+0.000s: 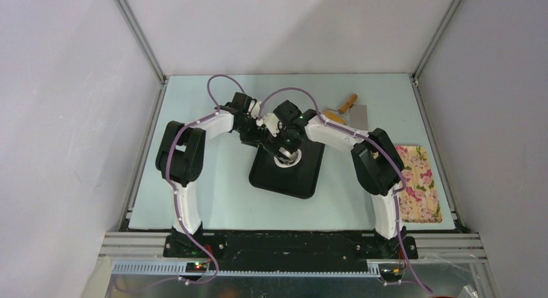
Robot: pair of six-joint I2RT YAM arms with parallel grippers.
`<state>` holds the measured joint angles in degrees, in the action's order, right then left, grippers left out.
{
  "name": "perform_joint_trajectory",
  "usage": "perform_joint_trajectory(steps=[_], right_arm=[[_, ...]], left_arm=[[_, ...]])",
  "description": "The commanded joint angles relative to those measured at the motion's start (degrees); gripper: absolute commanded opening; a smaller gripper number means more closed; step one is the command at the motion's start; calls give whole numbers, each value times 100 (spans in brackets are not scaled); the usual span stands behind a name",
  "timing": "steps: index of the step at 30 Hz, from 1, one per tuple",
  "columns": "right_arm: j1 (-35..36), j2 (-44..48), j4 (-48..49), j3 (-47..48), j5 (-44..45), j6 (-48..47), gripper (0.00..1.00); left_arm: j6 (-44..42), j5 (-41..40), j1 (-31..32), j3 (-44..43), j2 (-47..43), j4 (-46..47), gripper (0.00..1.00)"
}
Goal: Roll out the dumpling wrappers from the dough
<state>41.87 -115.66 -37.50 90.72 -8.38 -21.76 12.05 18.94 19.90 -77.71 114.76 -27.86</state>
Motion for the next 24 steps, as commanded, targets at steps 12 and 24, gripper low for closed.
perform_joint_trajectory(steps=[12,24], right_arm=[[-48,-280,-388,59,5,-126,66],[105,-586,-704,17,521,81,20]], left_arm=[[69,-91,-2,134,245,15,47],[131,-288,-3,161,188,22,46]])
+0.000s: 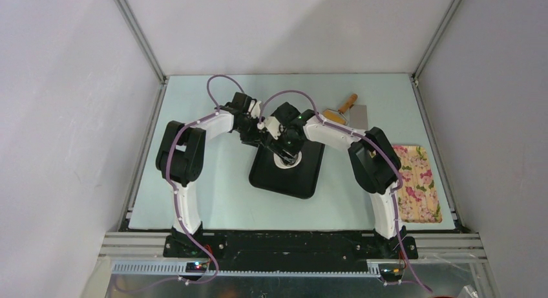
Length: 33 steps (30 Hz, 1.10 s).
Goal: Roll out the dumpling wrappers from the dough
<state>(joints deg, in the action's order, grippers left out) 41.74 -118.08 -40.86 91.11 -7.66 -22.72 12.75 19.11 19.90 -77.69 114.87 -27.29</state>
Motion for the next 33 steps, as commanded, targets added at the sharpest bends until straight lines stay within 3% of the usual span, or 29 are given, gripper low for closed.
perform_joint_trajectory(steps=[1,7,12,13,22,33], right_arm=[[153,-427,-391,25,649,377,19],[192,-965,-950,633,1103,1232,11],[316,-1037,-1056,675,750,881,7],[326,-974,-1029,547,507,794,1],[385,-46,589,-1071,672,228,0],[415,385,1541,-1688,1247,53,0]], left_arm=[[78,-332,-4,158,177,-36,46],[137,-389,12,156,150,-37,46],[132,-428,18,181,83,-39,46],[131,-436,16,182,73,-37,46],[140,-484,14,188,39,-39,46],[127,-554,16,198,0,-39,46]])
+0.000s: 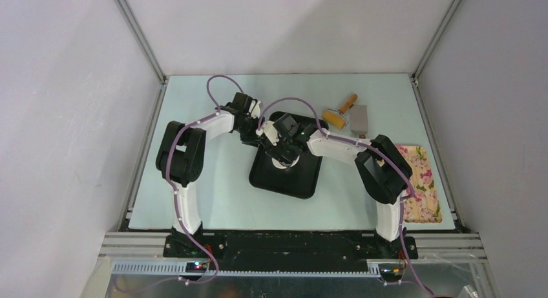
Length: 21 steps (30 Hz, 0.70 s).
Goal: Roll out the dumpling wrappers from the dough
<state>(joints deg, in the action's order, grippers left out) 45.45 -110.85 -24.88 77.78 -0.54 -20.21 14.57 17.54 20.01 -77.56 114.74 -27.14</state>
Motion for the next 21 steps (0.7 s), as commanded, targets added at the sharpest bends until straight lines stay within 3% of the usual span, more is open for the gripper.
perform_joint_trajectory(steps=[1,10,21], right_arm=[[52,-326,-38,-353,640,-210,0],[333,-97,448,-675,1621,-647,0],[523,-324,556,-760,2075,-865,0]], left_arm=[[-52,-400,9,187,14,-48,46],[-42,-398,3,179,20,-54,46],[-51,-418,8,189,-4,-48,46]])
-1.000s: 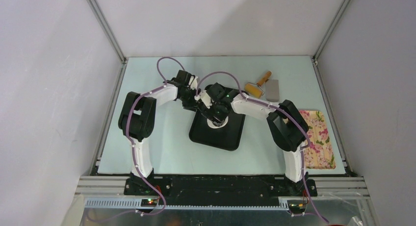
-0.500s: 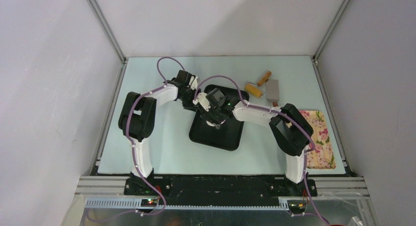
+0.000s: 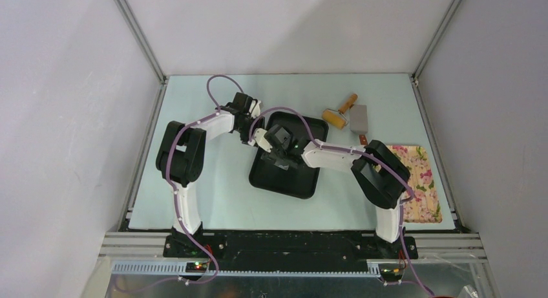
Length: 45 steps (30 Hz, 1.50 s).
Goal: Roll out the dumpling wrappers from the dough
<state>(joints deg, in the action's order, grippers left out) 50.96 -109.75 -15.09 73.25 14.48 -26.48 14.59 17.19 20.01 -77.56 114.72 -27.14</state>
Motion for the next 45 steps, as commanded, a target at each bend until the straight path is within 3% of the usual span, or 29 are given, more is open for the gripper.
perform_joint_trajectory(steps=[1,17,31,45], right_arm=[[-1,-433,-398,-314,622,-304,0],[443,-743,-545,-256,1453,-1058,0],[-199,-1436,-3589,1692,-493,-465,0],[-767,-1972,-5065,2811,-2332,-289,0]], left_arm=[[-53,-385,10,189,-2,-51,46],[-52,-416,5,197,-10,-47,46],[-62,-449,-3,189,-28,-50,46],[-57,-328,-82,168,26,-52,46]])
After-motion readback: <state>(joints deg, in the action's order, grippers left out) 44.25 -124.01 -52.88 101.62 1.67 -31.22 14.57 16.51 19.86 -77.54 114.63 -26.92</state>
